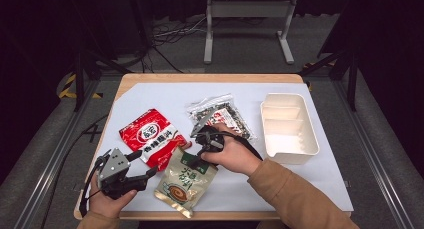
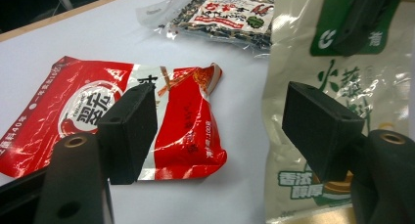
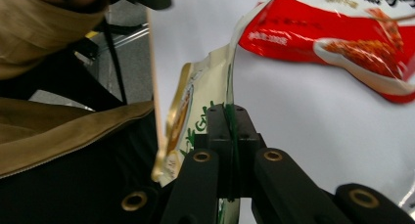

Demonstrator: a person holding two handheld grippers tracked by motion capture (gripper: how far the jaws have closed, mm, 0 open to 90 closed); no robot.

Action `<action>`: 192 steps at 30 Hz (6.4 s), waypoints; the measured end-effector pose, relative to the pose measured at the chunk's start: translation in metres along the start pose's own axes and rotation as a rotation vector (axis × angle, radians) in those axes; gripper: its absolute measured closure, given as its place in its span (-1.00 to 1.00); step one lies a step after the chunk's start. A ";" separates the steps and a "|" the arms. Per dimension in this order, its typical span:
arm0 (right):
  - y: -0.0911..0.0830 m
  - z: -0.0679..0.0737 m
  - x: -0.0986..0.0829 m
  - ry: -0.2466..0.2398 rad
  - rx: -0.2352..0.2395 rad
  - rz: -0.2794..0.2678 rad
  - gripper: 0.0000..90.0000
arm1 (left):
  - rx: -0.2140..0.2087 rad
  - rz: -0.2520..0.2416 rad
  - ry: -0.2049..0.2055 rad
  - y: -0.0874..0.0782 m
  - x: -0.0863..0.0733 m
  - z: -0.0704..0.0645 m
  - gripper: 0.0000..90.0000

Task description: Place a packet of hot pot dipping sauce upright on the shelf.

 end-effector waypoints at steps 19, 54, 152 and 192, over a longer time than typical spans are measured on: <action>-0.045 0.029 0.007 -0.082 -0.008 -0.037 1.00 | 0.012 0.000 -0.012 0.001 0.000 0.003 -0.34; -0.153 0.001 -0.012 -0.053 -0.253 -0.165 1.00 | 0.066 -0.015 -0.079 0.004 -0.009 0.021 -0.36; -0.299 -0.154 -0.064 -0.207 -0.765 -0.100 1.00 | 0.153 0.013 -0.180 -0.016 -0.035 0.029 -0.37; -0.256 -0.166 -0.056 -0.256 -0.712 0.007 0.98 | 0.152 0.019 -0.177 -0.015 -0.036 0.029 -0.37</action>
Point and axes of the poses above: each handheld gripper's, and its own axes: y roughly forward along the jaws, x roughly out of its top, z roughly to its left, the point moved 3 cm from there along y, roughly forward along the jaws, and after that the axes turned 6 degrees about y, right-handed, at the moved point
